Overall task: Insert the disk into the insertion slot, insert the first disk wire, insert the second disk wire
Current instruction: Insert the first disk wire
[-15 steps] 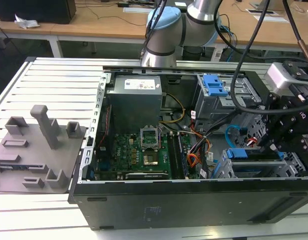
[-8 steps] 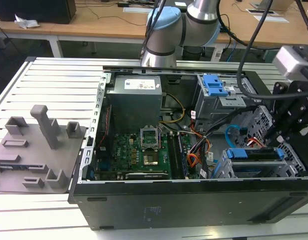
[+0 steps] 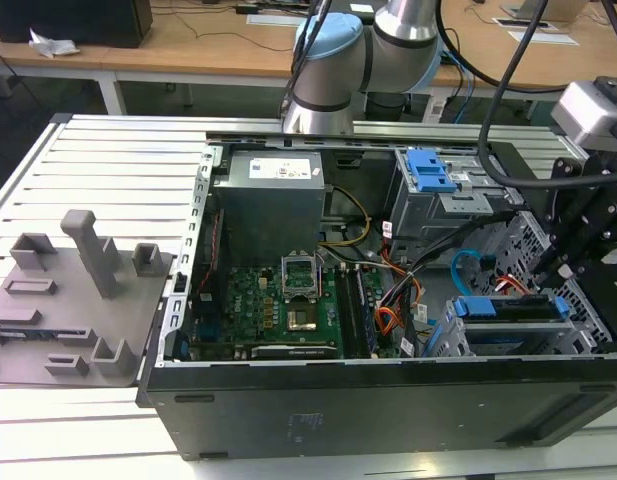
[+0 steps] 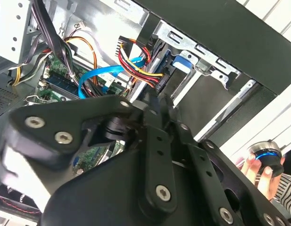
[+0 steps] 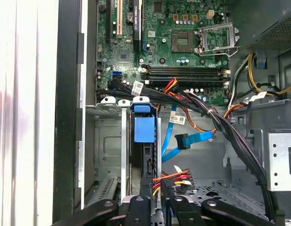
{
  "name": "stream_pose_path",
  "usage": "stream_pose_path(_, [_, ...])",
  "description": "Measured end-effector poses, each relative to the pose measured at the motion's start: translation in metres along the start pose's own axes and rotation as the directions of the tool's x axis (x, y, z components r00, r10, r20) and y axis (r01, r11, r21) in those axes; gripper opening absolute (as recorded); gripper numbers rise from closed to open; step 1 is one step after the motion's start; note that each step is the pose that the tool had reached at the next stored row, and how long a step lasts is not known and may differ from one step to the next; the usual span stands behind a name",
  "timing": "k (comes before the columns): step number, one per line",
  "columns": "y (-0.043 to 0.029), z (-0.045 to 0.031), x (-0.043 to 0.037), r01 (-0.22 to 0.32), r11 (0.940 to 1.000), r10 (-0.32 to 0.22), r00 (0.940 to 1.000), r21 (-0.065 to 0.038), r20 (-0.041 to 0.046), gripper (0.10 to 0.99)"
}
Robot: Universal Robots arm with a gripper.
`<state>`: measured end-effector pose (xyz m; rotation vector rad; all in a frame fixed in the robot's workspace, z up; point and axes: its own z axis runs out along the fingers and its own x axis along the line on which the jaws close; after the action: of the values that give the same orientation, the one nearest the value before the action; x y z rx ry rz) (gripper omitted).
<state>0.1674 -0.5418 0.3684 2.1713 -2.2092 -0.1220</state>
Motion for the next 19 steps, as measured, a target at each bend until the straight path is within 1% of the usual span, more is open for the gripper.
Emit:
stream_pose_path(2, [0.0, 0.0, 0.0, 0.0, 1.0, 0.0, 1.0, 0.0, 0.0, 0.106])
stream_pose_path(14, [0.0004, -0.0004, 0.0, 0.0, 1.0, 0.0, 1.0, 0.0, -0.0002, 0.106])
stream_pose_path(15, [0.0022, -0.0003, 0.0, 0.0, 1.0, 0.0, 1.0, 0.0, -0.0003, 0.106])
stream_pose_path(17, [0.0082, 0.0003, 0.0001, 0.0, 1.0, 0.0, 1.0, 0.0, 0.0001, 0.106])
stream_pose_path(19, [0.0119, 0.0006, 0.0002, 0.0, 1.0, 0.0, 1.0, 0.0, 0.0001, 0.106])
